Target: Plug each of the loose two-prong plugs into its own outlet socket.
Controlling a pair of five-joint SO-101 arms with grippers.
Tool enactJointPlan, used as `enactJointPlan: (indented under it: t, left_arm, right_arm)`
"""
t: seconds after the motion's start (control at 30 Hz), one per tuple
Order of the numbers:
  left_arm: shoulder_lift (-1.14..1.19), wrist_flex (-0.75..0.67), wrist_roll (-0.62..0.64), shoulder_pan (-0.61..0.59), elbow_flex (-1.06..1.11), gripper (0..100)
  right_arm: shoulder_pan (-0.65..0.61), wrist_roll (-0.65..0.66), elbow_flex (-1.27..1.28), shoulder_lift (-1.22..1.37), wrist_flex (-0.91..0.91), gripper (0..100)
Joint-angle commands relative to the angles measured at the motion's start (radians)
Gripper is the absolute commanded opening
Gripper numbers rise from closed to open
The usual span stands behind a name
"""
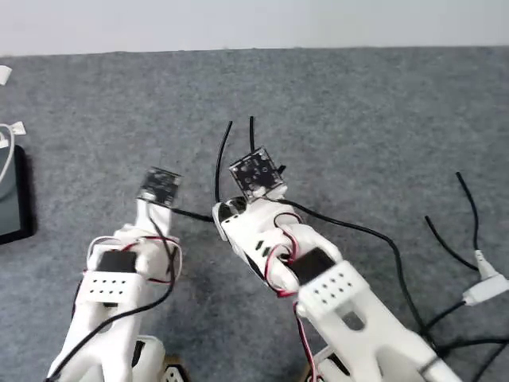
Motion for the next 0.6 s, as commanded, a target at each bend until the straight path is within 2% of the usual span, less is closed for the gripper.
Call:
enactJointPlan:
  t: [0.0, 0.23, 0.57]
  left_arm:
    - [-0.023, -0.035, 0.025, -0.032, -0.013, 2]
    - [-0.023, -0.037, 0.025, -0.034, -0.013, 2]
    - [-0.023, -0.038, 0.023, -0.032, -0.013, 2]
  right_arm:
    - [0.018, -0.009, -0.095, 0.143, -0.077, 0.9]
    - [0.048, 0.040, -0.239, 0.369, -0.085, 0.9]
    - [0.051, 0.037, -0.262, 0.380, -0.082, 0.9]
